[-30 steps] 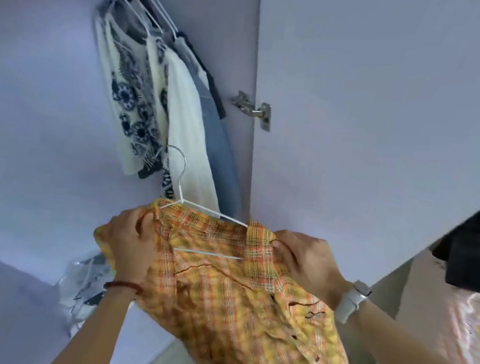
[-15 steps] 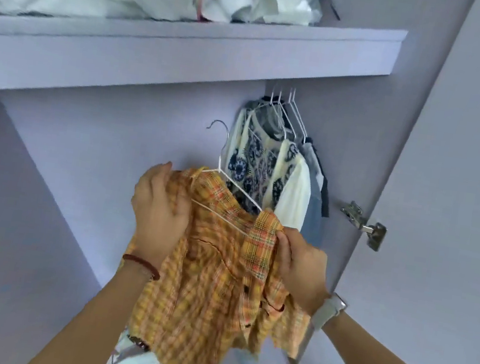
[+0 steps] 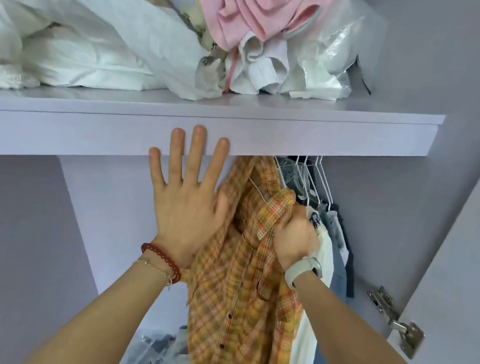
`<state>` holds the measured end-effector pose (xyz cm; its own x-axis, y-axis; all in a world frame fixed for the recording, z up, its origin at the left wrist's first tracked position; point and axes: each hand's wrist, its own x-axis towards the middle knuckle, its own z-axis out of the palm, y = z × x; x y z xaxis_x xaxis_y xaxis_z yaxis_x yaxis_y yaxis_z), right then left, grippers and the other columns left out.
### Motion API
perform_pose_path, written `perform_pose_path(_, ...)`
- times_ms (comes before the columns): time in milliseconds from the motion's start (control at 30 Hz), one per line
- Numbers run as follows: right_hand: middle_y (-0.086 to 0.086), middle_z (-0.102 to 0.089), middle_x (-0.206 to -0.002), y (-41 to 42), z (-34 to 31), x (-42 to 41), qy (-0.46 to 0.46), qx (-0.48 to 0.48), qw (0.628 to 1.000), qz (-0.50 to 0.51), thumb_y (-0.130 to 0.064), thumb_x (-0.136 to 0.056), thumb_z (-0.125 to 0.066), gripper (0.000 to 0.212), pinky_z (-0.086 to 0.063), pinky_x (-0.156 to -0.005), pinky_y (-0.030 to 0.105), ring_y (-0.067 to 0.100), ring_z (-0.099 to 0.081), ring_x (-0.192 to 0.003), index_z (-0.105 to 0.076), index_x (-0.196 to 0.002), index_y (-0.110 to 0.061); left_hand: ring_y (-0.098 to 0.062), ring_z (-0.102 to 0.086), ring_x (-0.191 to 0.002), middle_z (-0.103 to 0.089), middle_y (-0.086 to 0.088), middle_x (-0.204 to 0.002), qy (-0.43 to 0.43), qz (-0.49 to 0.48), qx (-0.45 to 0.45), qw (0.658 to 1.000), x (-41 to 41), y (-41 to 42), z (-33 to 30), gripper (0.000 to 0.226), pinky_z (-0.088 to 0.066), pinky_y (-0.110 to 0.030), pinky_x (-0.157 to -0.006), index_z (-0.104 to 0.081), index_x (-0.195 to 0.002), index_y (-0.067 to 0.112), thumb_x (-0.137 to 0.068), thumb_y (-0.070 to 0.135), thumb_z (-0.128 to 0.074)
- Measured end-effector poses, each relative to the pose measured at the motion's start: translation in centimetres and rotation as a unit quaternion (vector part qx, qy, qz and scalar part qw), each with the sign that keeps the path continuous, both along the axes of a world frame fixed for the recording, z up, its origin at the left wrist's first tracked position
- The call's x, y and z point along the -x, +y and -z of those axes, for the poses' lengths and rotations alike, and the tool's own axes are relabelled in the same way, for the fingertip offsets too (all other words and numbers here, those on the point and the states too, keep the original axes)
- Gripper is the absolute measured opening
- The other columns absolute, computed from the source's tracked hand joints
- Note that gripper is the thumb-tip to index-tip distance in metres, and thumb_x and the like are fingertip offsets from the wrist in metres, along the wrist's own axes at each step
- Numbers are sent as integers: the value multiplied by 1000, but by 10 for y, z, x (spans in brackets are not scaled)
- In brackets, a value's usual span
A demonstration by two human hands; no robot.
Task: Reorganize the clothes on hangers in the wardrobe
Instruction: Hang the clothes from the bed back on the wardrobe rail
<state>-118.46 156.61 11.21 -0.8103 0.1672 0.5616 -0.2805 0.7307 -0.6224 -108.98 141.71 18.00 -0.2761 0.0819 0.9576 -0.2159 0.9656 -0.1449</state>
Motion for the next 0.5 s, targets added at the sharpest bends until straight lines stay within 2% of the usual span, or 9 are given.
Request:
perform_pose_path(100, 21, -68, -81, 3, 15, 4, -37, -29, 999, 13, -25, -98, -30, 31, -34, -57, 32, 38, -63, -74, -51, -110, -5, -36, -15, -134, -20, -11, -145, 13, -6, 17, 1000, 6, -6, 2, 68, -3, -55, -109, -24, -143, 19, -82, 30, -54)
perform_pose_path(200, 17, -66, -79, 9, 32, 1, -42, -29, 999, -7, -25, -98, -32, 28, -35, -56, 33, 38, -62, -72, -53, -102, -6, -38, -15, -133, -20, -11, -145, 18, -10, 32, 999, 10, -9, 2, 70, -1, -54, -109, -23, -143, 19, -82, 31, -55)
perform_pose_path(267, 16, -63, -89, 13, 34, -1, -36, -10, 999, -40, -22, -97, -36, 27, -39, -58, 33, 37, -60, -79, -55, -103, -5, -38, -16, -132, -21, -11, -144, 18, -12, 35, 999, 12, -10, 2, 71, -2, -55, -108, -24, -143, 19, -81, 32, -56)
perform_pose_path(367, 16, -53, -115, 18, 34, -12, -41, 5, 995, -91, -17, -96, -41, 33, -45, -82, 38, 32, -52, -103, -50, -124, -4, -37, -16, -134, -21, -11, -144, 16, -7, 33, 999, 9, -8, 2, 70, -4, -55, -107, -25, -143, 18, -81, 30, -55)
perform_pose_path(433, 15, -47, -125, 25, 34, -27, -29, 5, 993, -117, -15, -95, -43, 38, -38, -98, 35, 28, -45, -115, -44, -131, -4, -33, -14, -137, -21, -11, -146, 17, 5, 16, 1000, 6, -3, 0, 69, -7, -57, -108, -27, -143, 19, -80, 26, -56)
perform_pose_path(500, 14, -46, -131, 35, 37, -45, -3, -31, 992, -125, -12, -93, -45, 40, -27, -106, 30, 28, -39, -124, -43, -132, -3, -33, -12, -138, -22, -13, -149, 8, 46, -38, 998, 1, 5, 2, 68, -4, -57, -109, -28, -144, 19, -80, 22, -54)
